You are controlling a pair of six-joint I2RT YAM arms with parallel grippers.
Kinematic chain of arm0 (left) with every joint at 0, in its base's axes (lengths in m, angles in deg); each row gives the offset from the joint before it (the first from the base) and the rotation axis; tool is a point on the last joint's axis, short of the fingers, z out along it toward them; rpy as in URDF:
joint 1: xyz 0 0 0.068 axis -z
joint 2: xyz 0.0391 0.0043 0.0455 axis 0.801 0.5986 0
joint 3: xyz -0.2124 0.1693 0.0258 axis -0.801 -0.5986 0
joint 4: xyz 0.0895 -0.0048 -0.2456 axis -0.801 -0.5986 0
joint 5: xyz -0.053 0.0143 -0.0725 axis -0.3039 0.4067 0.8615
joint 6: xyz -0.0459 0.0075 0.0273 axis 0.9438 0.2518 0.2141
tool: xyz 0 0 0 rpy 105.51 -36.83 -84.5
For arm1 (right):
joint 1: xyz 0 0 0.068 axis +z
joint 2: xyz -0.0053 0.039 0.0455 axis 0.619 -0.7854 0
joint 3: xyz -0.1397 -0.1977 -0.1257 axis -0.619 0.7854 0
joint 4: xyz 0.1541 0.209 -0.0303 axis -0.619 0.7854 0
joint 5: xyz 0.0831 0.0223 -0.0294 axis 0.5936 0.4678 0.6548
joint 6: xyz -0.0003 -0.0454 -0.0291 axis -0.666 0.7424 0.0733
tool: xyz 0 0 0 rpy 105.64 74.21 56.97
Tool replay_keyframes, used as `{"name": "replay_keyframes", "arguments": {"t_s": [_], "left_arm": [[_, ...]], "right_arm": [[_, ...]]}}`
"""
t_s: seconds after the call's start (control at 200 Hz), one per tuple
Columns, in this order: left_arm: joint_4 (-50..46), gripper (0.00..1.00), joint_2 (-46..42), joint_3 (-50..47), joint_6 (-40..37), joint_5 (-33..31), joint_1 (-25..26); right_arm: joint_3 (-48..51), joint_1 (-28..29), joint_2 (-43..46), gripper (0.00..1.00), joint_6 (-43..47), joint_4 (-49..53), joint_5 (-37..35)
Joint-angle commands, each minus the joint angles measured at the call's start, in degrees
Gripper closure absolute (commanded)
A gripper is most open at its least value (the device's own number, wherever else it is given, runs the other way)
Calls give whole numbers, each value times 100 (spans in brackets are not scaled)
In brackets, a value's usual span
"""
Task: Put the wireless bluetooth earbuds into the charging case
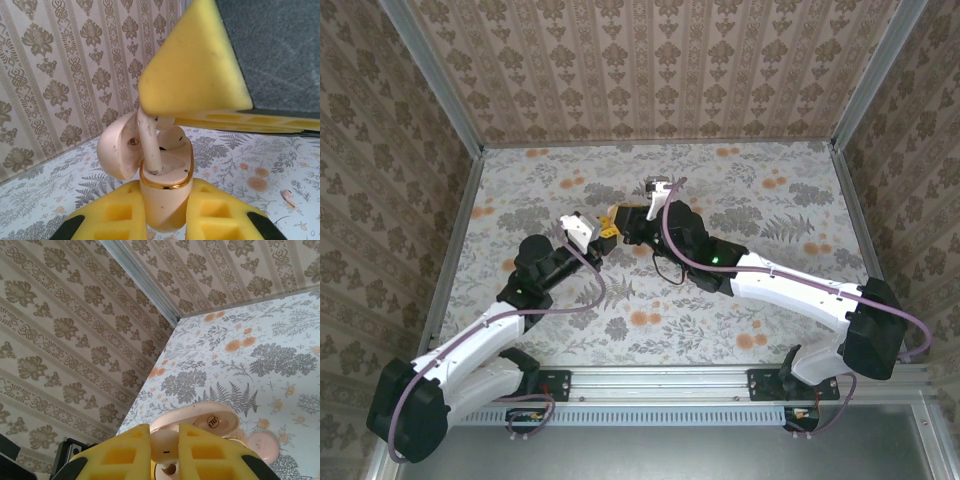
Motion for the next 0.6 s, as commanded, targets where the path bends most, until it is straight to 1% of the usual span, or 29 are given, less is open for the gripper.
{"name": "replay_keyframes", "arguments": {"t_s": [0.0, 0.28, 0.39, 0.49, 0.595], "left_arm": [[293, 100, -45, 171, -2, -15, 52], [331, 100, -60, 171, 20, -28, 48], [359, 100, -46, 176, 51, -16, 44], [352, 100, -45, 191, 55, 2, 48], [341, 100, -43, 188, 64, 10, 48]], "right_arm": [[163, 47, -8, 85, -172, -49, 121], [389, 60, 76, 85, -184, 41, 23], [324, 56, 8, 85, -169, 41, 181], [135, 56, -110, 82, -111, 187, 381], [-117, 56, -213, 74, -31, 515, 538]]}}
